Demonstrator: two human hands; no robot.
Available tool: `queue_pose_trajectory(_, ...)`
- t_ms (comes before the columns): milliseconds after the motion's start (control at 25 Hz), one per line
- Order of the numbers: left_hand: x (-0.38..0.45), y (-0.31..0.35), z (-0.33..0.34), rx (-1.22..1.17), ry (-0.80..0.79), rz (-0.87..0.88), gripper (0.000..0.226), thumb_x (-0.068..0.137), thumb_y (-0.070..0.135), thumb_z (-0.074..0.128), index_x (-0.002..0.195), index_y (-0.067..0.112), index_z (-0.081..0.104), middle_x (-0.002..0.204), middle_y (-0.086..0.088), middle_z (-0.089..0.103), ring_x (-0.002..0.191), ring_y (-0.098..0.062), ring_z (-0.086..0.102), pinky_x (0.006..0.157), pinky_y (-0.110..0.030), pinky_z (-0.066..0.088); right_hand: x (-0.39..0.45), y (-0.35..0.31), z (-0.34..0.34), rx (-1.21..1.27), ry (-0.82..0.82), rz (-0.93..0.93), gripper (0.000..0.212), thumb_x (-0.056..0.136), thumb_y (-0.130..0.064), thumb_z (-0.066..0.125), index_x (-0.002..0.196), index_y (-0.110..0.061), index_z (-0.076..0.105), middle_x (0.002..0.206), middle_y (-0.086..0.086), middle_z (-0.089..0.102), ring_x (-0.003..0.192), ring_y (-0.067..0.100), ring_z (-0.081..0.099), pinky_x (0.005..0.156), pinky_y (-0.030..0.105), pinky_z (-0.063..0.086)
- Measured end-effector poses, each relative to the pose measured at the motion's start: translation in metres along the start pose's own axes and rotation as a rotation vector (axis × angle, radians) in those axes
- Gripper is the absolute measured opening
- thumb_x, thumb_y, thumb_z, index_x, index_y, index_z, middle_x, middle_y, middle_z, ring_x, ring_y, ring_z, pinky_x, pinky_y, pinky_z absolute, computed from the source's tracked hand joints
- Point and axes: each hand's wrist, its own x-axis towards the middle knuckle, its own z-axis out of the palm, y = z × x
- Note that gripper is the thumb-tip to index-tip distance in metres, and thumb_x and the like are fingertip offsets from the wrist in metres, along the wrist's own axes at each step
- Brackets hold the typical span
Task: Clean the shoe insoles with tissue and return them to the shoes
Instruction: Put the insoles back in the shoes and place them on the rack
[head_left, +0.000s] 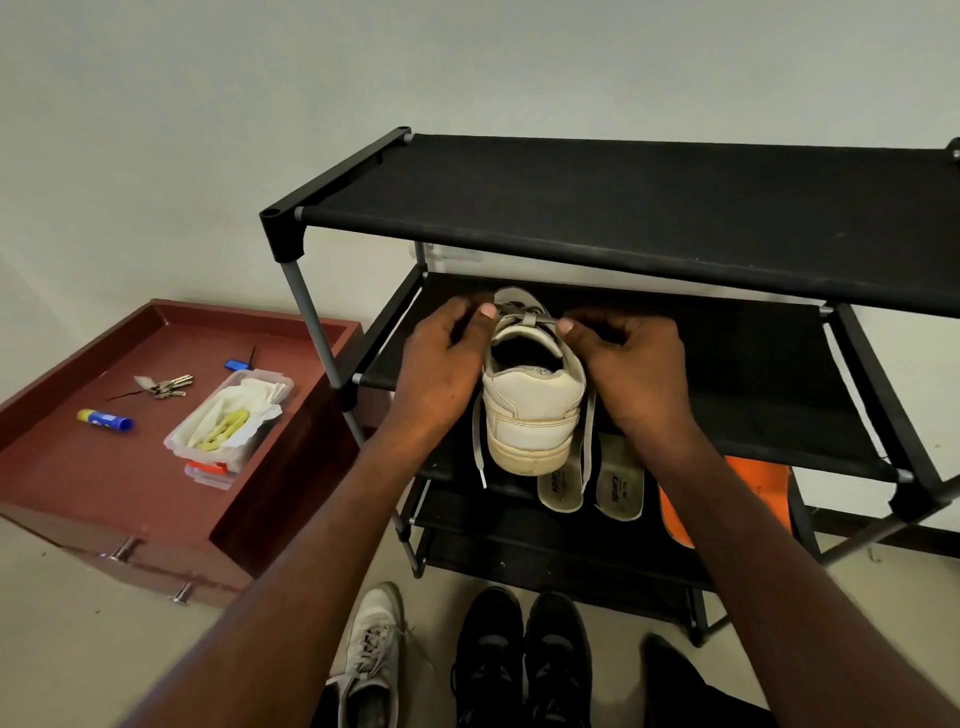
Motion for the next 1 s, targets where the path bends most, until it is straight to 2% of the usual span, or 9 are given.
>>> queue_pose_trajectory(120, 0.005, -0.002, 0.000, 0.100, 0.100, 0.025, 0.023, 0.110, 0.031, 0.050, 0.126, 0.024, 0.065, 0.126, 0.003, 0.057, 0.110, -0.001, 0.059, 0.092, -0.017, 0.046, 0.000, 0.000, -0.001, -0.005, 0.003, 0.021, 0.020, 0.092, -0.030, 0.077, 0.109, -0.021, 0.081, 0.095, -0.012, 0.078, 0.094, 0.001, 0.072, 0.091, 0.026, 0.056)
queue_pose_trajectory(240, 0.014, -0.009, -0.004, 0.111, -0.043, 0.060, 0.035, 0.111, 0.025, 0.045, 0.142, 0.023, 0.062, 0.138, 0.003, 0.060, 0.126, -0.005, 0.056, 0.106, -0.023, 0.045, 0.001, 0.000, -0.003, -0.021, -0.008, 0.043, 0.018, 0.091, -0.030, 0.078, 0.107, -0.022, 0.081, 0.095, -0.012, 0.078, 0.095, 0.004, 0.072, 0.094, 0.030, 0.056)
queue_pose_trajectory(320, 0.016, -0.010, -0.001, 0.102, -0.069, -0.006, 0.029, 0.109, 0.023, 0.051, 0.132, 0.019, 0.069, 0.127, 0.000, 0.069, 0.119, -0.010, 0.063, 0.104, -0.032, 0.050, 0.002, -0.001, -0.003, -0.028, -0.004, 0.044, 0.013, 0.092, -0.028, 0.077, 0.104, -0.024, 0.080, 0.093, -0.013, 0.077, 0.092, 0.004, 0.072, 0.091, 0.029, 0.056)
queue_pose_trajectory(520, 0.017, -0.006, 0.003, 0.174, 0.176, -0.040, 0.012, 0.101, 0.020, 0.066, 0.104, 0.014, 0.076, 0.095, 0.005, 0.074, 0.093, -0.005, 0.068, 0.088, -0.028, 0.054, 0.002, 0.001, 0.006, -0.104, 0.090, 0.040, 0.013, 0.095, -0.027, 0.073, 0.106, -0.021, 0.078, 0.088, -0.010, 0.072, 0.085, 0.001, 0.068, 0.074, 0.014, 0.049)
queue_pose_trajectory(600, 0.015, -0.003, 0.002, 0.196, 0.228, -0.047, 0.012, 0.101, 0.022, 0.067, 0.101, 0.013, 0.075, 0.091, 0.006, 0.073, 0.088, -0.004, 0.068, 0.087, -0.031, 0.056, 0.005, 0.001, 0.006, -0.089, 0.140, 0.064, 0.013, 0.095, -0.027, 0.073, 0.103, -0.020, 0.079, 0.088, -0.009, 0.073, 0.087, 0.007, 0.070, 0.075, 0.016, 0.050)
queue_pose_trajectory(720, 0.002, 0.012, -0.001, 0.191, 0.179, -0.027, 0.021, 0.103, 0.033, 0.064, 0.096, 0.016, 0.073, 0.087, 0.003, 0.073, 0.084, -0.012, 0.070, 0.087, -0.039, 0.058, 0.003, -0.003, 0.000, -0.002, 0.096, 0.142, 0.014, 0.091, -0.035, 0.076, 0.090, -0.021, 0.079, 0.080, -0.006, 0.076, 0.081, 0.010, 0.072, 0.081, 0.034, 0.060)
queue_pose_trajectory(800, -0.008, 0.026, -0.009, 0.172, 0.125, -0.010, 0.025, 0.103, 0.037, 0.063, 0.091, 0.017, 0.073, 0.080, 0.004, 0.073, 0.079, -0.011, 0.070, 0.085, -0.038, 0.058, -0.004, -0.012, -0.005, 0.000, 0.061, 0.193, 0.033, 0.090, -0.044, 0.076, 0.079, -0.014, 0.078, 0.062, -0.002, 0.070, 0.062, 0.011, 0.066, 0.066, 0.039, 0.057)
queue_pose_trajectory(880, -0.020, 0.044, -0.017, 0.096, 0.052, -0.003, 0.022, 0.103, 0.032, 0.062, 0.093, 0.019, 0.076, 0.076, 0.012, 0.072, 0.076, -0.002, 0.068, 0.082, -0.029, 0.053, -0.010, -0.027, -0.011, 0.022, 0.009, 0.237, 0.041, 0.093, -0.049, 0.071, 0.078, -0.012, 0.078, 0.055, -0.005, 0.066, 0.051, 0.008, 0.058, 0.055, 0.031, 0.047)
queue_pose_trajectory(1000, -0.043, 0.073, -0.022, 0.039, -0.067, 0.104, 0.018, 0.104, 0.022, 0.061, 0.107, 0.021, 0.079, 0.084, 0.014, 0.075, 0.081, 0.000, 0.068, 0.080, -0.020, 0.051, -0.018, -0.050, -0.016, 0.118, -0.131, 0.265, 0.046, 0.100, -0.050, 0.060, 0.087, -0.011, 0.079, 0.069, 0.001, 0.073, 0.051, 0.010, 0.054, 0.050, 0.026, 0.042)
